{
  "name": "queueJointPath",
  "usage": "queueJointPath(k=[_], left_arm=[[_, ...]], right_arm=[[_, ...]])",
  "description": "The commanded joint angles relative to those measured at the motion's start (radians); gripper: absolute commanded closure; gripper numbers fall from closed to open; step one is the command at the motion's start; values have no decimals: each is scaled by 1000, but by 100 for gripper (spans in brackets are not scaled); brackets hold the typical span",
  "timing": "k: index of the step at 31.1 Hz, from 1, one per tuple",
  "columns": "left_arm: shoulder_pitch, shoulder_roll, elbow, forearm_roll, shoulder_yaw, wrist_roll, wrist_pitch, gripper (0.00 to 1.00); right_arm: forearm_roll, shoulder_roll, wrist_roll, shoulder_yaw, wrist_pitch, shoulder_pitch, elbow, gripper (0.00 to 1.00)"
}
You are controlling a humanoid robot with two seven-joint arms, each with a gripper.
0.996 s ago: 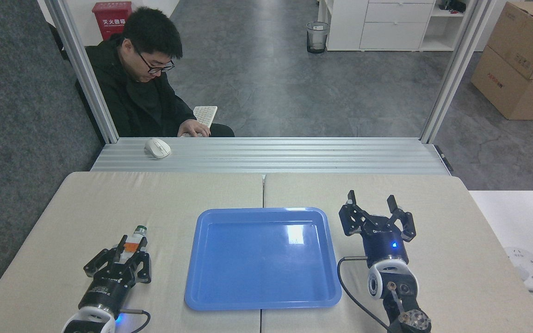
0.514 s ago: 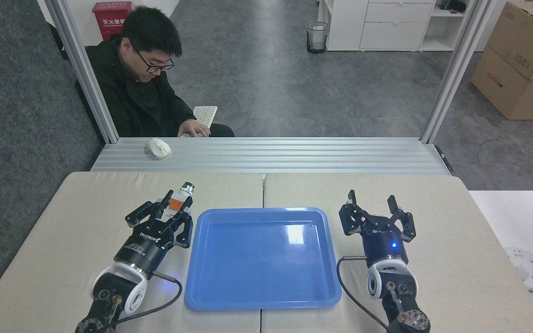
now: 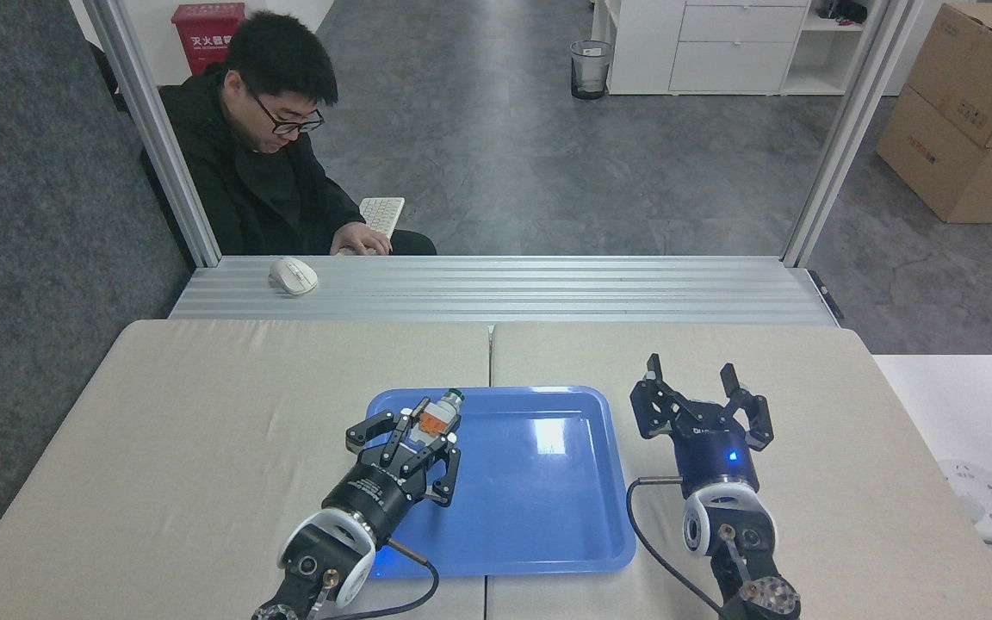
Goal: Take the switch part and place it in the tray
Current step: 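Carry the switch part with the left gripper over the blue tray, then open the left gripper to release the switch part into the tray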
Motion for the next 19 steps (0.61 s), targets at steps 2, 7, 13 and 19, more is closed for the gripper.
queueJointPath(k=[2, 7, 13, 19], left_arm=[[22, -81, 141, -37, -138, 8, 14, 100], [43, -84, 142, -35, -138, 1, 15, 82], [48, -103, 113, -35, -129, -7, 94, 44], [26, -104, 19, -35, -129, -12, 175, 5]], right_arm=[[-1, 1, 0, 1, -1, 0, 0, 0], [-1, 3, -6, -2, -1, 0, 0, 0], [-1, 4, -6, -2, -1, 0, 0, 0], [-1, 6, -6, -4, 1, 2, 0, 0]])
